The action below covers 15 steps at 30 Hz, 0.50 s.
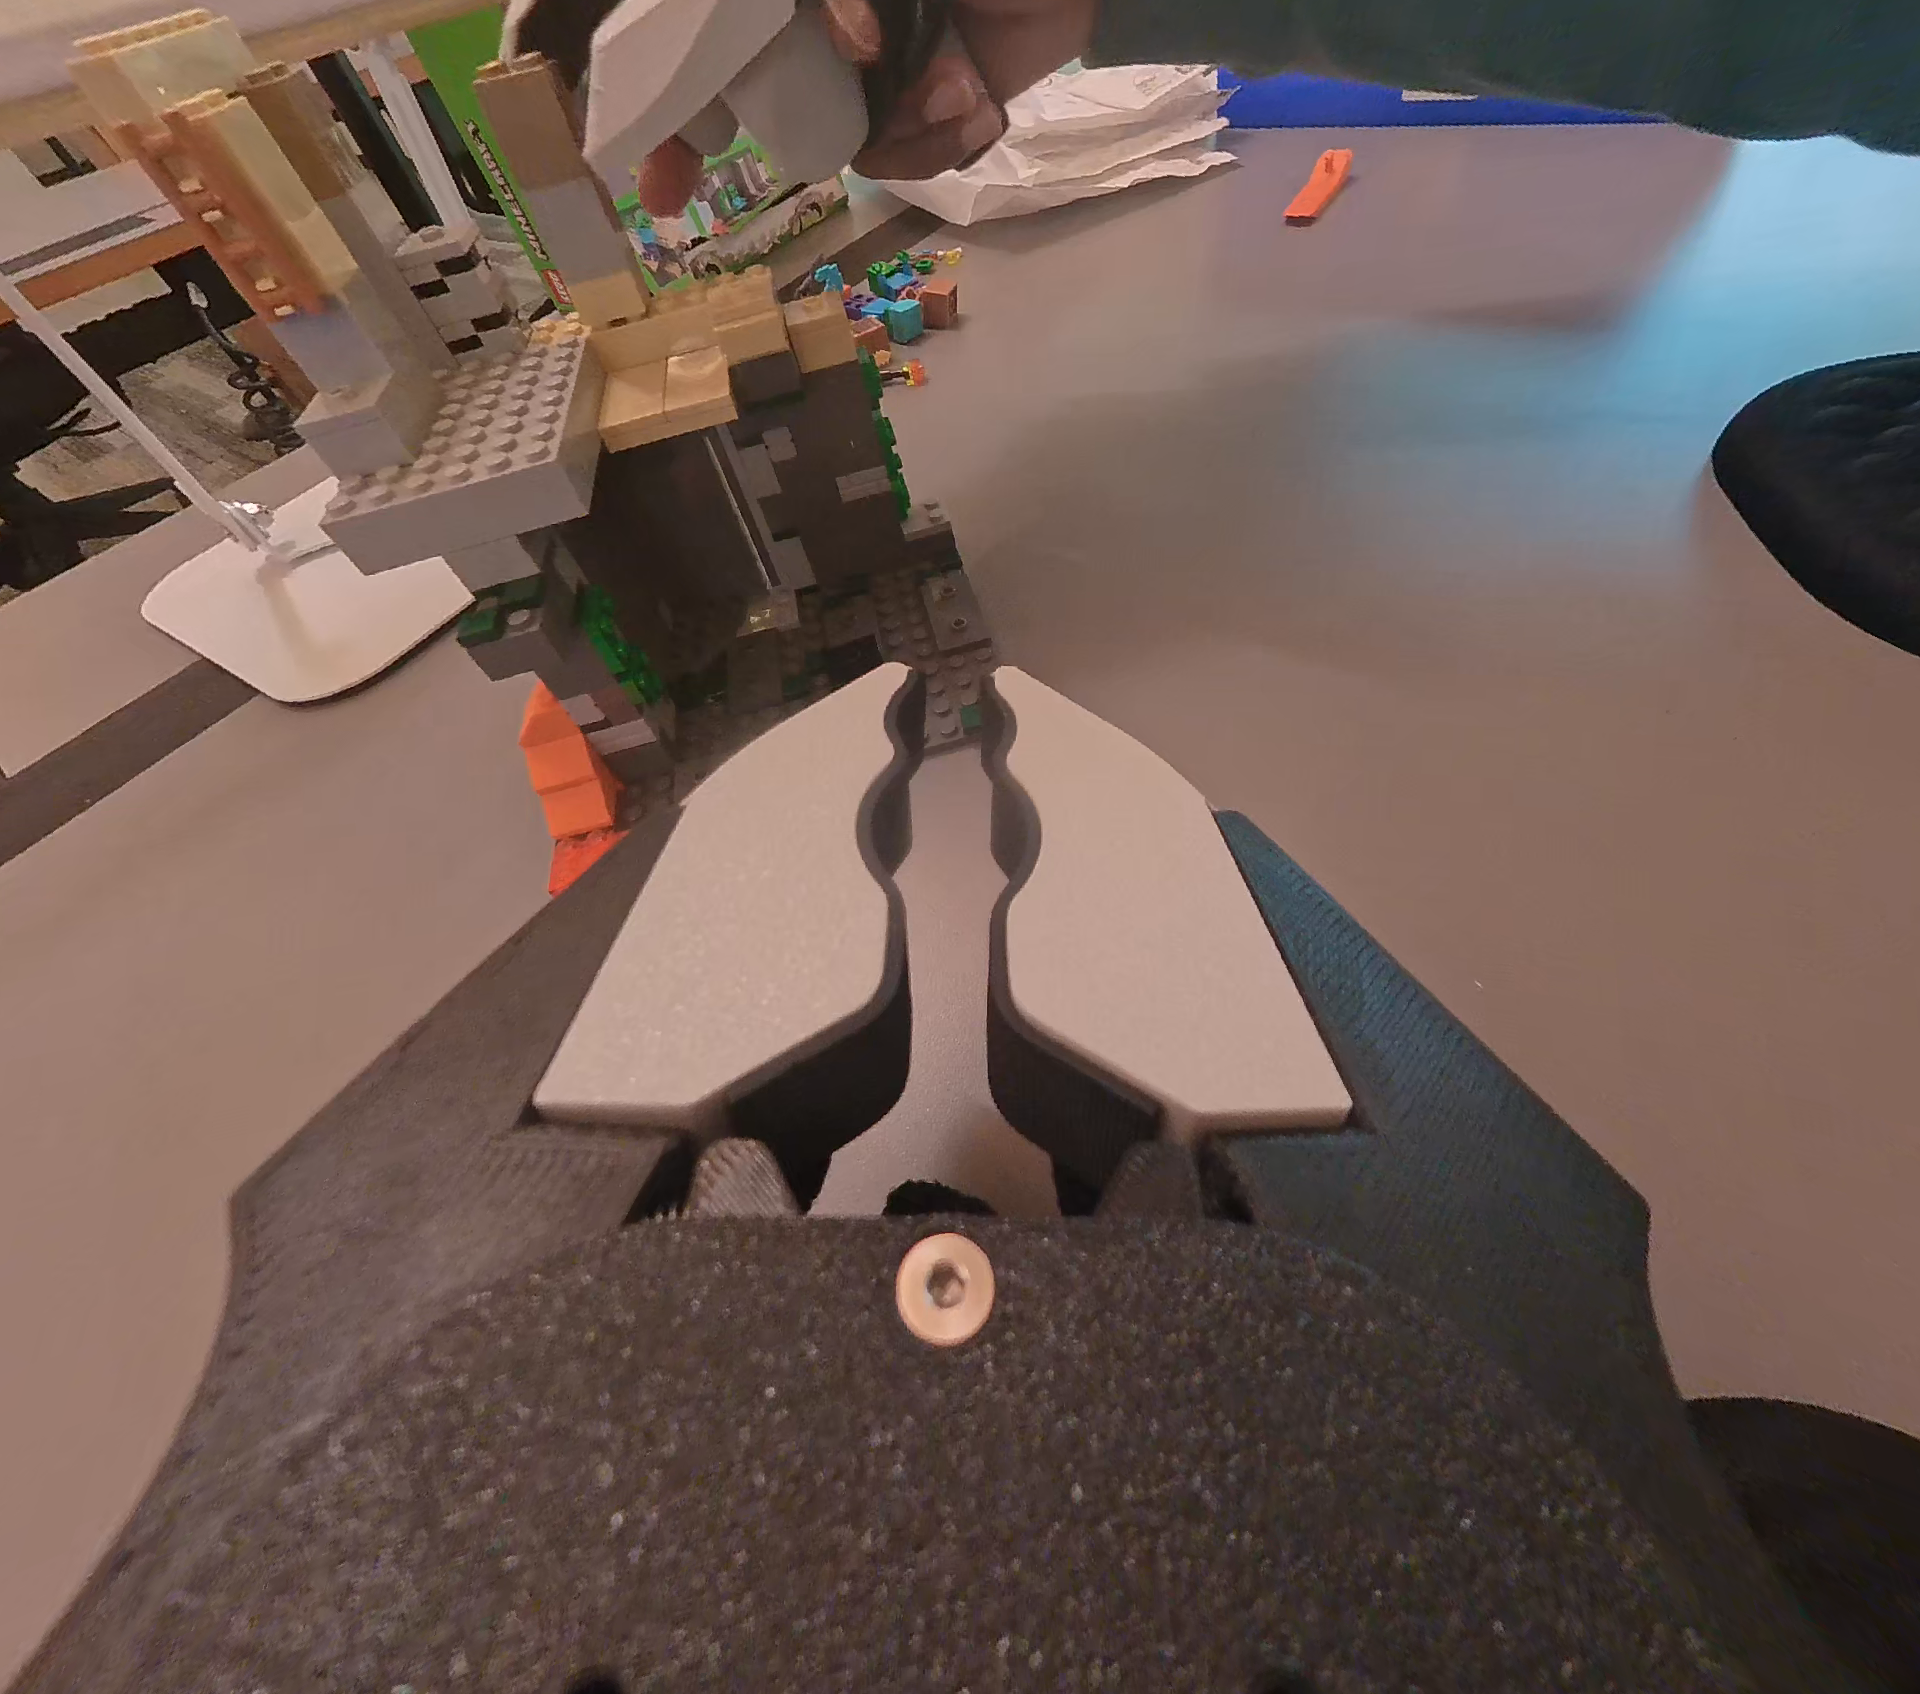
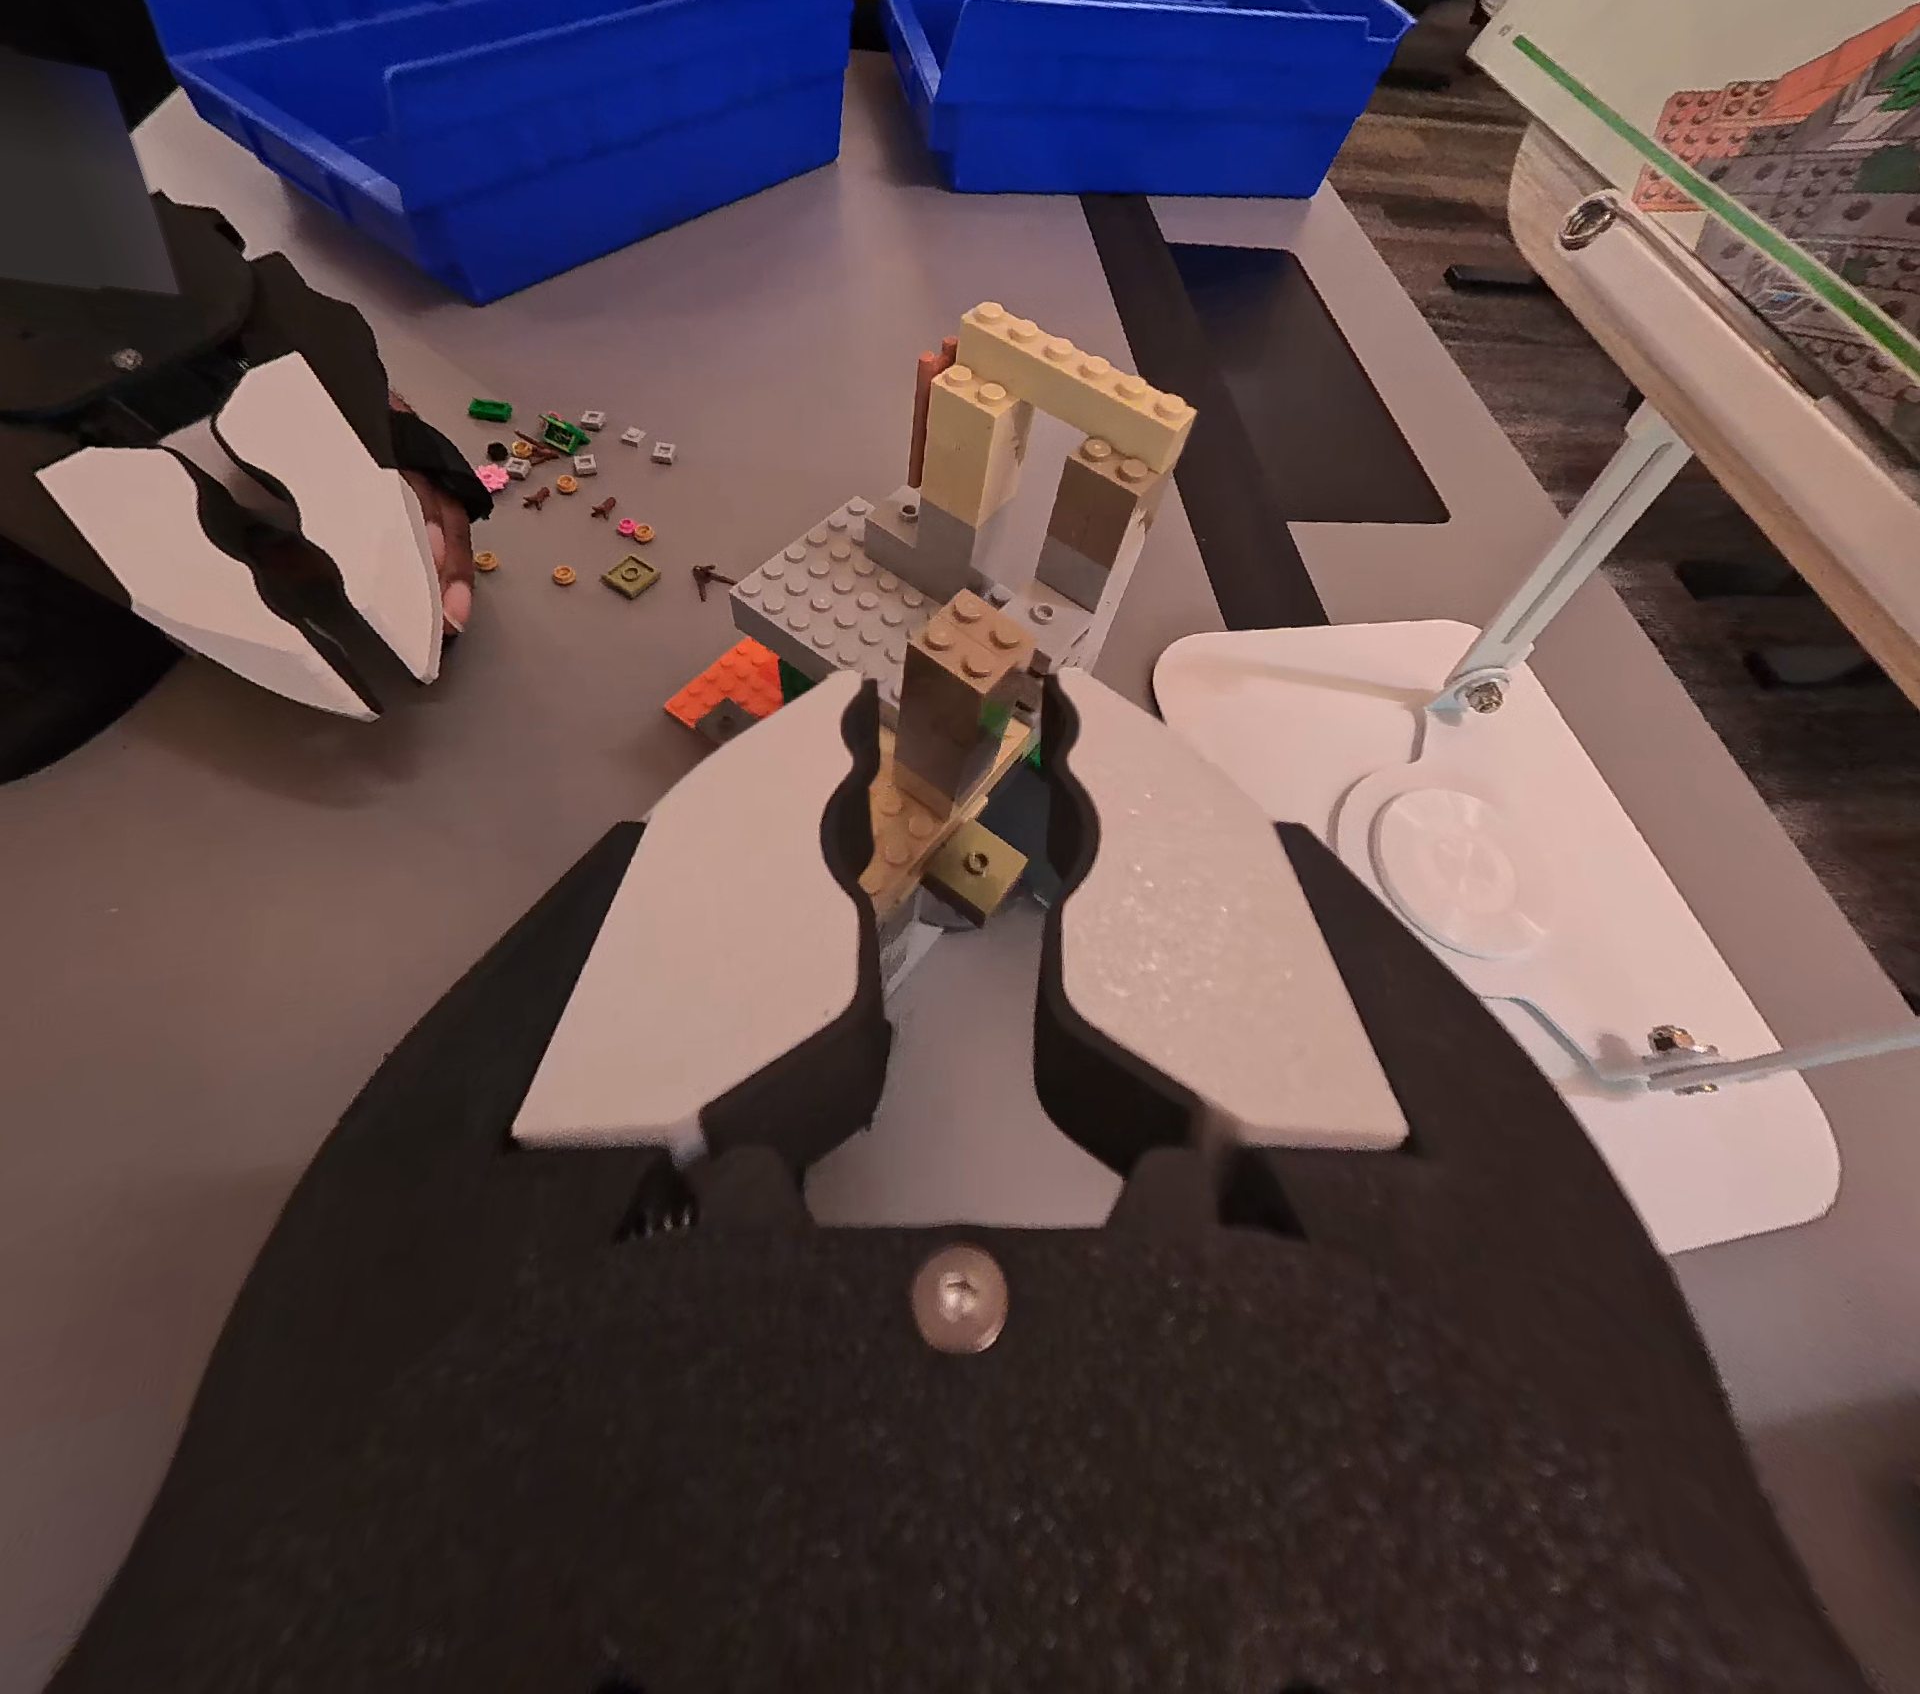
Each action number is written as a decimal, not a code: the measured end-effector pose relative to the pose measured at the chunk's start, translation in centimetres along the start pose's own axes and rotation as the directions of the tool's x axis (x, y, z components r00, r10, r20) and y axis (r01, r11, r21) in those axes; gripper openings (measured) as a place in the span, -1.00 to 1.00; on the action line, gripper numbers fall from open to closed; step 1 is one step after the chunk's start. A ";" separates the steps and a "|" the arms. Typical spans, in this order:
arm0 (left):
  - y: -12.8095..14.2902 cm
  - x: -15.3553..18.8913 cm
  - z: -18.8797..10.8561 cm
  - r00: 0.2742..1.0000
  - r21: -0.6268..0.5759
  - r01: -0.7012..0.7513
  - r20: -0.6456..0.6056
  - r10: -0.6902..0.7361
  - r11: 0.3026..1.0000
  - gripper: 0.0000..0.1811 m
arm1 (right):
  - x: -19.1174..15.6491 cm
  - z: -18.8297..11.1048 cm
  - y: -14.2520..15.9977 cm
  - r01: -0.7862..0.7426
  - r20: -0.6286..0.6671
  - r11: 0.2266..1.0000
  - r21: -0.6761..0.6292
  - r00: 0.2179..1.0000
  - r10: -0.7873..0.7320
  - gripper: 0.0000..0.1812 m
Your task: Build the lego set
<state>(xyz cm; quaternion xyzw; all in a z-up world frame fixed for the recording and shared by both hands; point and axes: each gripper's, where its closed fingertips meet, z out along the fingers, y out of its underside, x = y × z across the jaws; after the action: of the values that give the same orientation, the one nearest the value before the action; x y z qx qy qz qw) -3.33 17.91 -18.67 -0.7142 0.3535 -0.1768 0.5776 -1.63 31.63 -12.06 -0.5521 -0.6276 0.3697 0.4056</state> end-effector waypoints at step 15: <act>0.0 0.4 0.1 1.000 -0.004 -0.023 -0.013 0.023 1.000 -0.90 | 0.2 -1.3 -1.5 -0.302 -0.220 0.872 -0.386 0.948 0.231 -0.69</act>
<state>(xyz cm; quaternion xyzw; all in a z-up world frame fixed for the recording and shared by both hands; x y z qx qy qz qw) -2.96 17.69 -18.77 -0.7102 0.3656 -0.1740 0.5759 -1.05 31.71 -10.11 -0.7359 -0.5732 0.2331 0.2749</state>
